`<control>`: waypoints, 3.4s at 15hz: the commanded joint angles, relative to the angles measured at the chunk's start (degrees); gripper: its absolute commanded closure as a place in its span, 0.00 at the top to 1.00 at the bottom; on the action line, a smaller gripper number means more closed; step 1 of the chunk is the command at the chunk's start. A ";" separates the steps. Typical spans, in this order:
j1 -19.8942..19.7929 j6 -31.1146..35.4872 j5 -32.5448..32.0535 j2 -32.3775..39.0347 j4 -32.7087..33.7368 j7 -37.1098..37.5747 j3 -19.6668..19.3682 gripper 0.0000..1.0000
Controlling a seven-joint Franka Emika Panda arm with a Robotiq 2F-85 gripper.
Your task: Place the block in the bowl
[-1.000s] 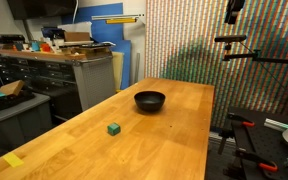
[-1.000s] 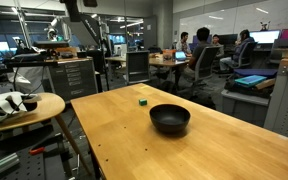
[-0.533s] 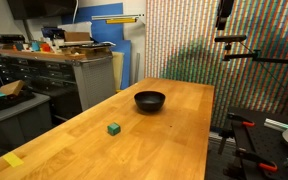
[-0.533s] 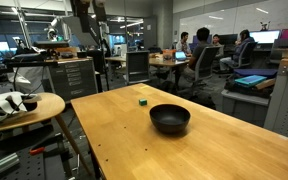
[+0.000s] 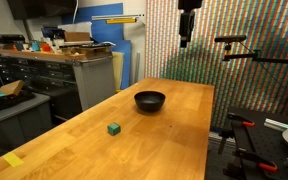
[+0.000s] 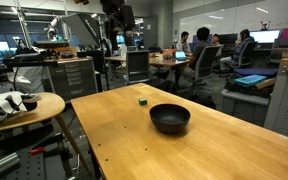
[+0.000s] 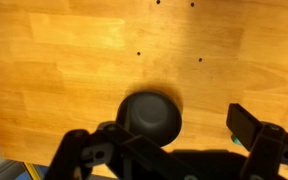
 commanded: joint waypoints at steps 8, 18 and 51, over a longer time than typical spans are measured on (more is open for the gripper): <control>2.62 3.14 6.69 29.37 22.87 8.48 -0.11 1.00; 9.65 11.38 7.61 48.89 38.75 17.63 -0.76 1.00; 13.50 13.68 8.76 64.77 48.47 18.64 -3.67 0.17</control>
